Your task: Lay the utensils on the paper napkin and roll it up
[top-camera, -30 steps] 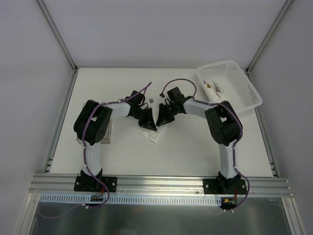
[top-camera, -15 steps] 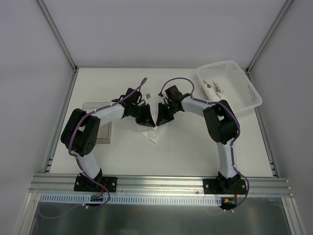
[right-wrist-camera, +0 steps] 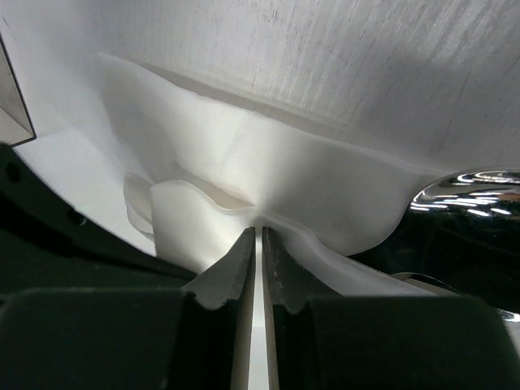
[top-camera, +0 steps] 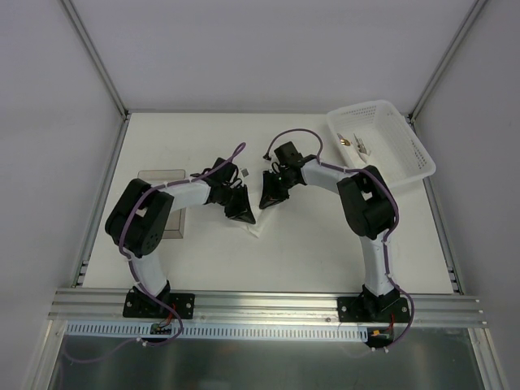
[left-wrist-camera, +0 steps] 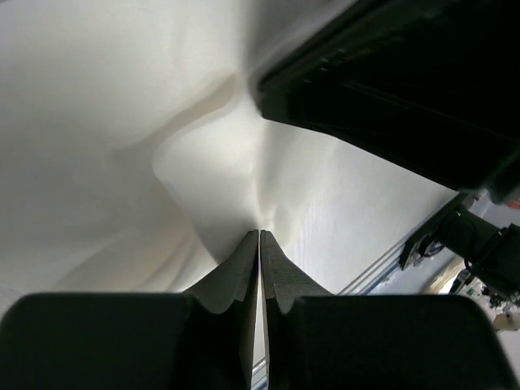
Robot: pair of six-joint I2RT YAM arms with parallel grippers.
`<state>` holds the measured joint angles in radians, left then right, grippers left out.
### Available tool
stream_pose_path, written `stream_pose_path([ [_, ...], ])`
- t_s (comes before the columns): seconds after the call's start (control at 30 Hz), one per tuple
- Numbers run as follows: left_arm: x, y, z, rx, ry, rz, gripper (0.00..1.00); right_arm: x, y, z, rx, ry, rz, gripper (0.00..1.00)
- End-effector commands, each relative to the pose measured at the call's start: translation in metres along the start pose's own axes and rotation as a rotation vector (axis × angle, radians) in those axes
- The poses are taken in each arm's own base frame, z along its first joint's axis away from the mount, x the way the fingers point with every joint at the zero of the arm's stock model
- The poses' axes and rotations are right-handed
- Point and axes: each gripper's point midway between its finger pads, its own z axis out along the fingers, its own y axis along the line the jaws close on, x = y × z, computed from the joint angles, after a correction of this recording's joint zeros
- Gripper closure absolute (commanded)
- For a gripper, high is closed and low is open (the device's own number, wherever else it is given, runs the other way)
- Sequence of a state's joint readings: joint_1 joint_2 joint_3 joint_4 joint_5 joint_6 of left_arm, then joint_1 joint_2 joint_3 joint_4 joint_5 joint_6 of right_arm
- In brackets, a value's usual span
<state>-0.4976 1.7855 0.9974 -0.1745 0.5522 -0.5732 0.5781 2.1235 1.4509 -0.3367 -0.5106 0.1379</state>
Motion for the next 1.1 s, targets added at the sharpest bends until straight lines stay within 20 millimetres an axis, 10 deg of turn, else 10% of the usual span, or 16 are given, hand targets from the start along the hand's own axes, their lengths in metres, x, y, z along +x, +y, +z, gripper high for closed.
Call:
stream_pose_path([
  [0.0,0.009,0.028,0.013,-0.096,0.007,-0.067,0.97,0.007,-0.019,0.005,0.082,0.029,-0.002,0.89],
  [0.33,0.018,0.071,0.025,-0.240,0.001,-0.134,1.00,0.001,-0.003,-0.004,-0.025,0.029,-0.026,0.84],
  [0.63,0.015,0.065,0.032,-0.191,0.016,-0.117,1.00,-0.028,0.023,-0.077,-0.382,-0.030,0.011,0.55],
  [1.07,0.002,0.057,0.034,-0.148,-0.005,-0.125,1.00,-0.023,0.029,-0.087,-0.710,-0.111,0.217,0.65],
])
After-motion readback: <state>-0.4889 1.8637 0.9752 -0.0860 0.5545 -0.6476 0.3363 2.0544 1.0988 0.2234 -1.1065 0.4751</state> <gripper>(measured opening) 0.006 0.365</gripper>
